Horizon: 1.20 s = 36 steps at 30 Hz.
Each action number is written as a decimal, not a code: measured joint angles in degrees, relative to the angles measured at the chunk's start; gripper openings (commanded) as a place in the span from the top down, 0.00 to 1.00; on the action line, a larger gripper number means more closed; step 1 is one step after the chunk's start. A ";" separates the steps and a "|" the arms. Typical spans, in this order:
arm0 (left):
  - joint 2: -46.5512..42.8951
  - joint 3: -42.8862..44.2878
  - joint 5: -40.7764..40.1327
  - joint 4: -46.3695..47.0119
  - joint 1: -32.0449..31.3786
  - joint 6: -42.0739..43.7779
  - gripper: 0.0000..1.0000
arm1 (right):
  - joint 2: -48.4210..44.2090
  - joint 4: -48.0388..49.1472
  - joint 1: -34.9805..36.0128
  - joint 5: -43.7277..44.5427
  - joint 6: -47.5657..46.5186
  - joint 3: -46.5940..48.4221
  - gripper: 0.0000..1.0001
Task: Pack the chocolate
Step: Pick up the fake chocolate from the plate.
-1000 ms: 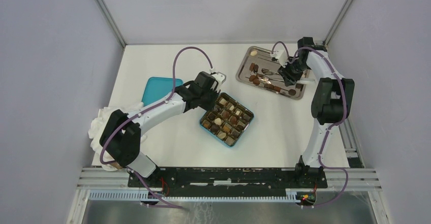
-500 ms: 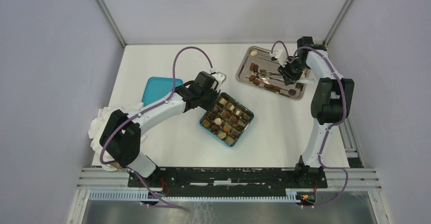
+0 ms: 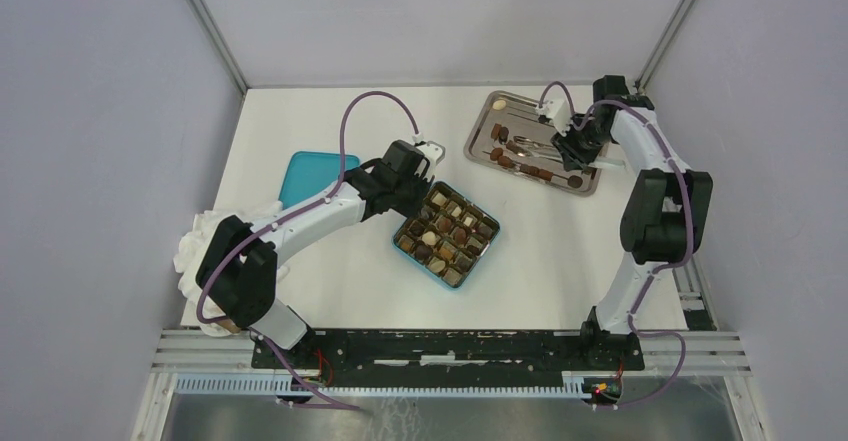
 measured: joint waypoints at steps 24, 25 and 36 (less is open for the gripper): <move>-0.04 0.00 -0.04 0.48 -0.02 0.00 0.98 | -44.92 -11.72 7.23 -20.87 -14.53 -27.21 1.00; -0.11 0.00 -0.04 0.59 -0.02 0.00 0.98 | -46.14 -12.37 8.24 -21.24 -15.19 -28.61 1.00; -1.09 -0.02 -0.07 1.79 0.00 0.00 0.98 | -50.86 -14.29 16.41 -19.80 -17.35 -37.53 0.99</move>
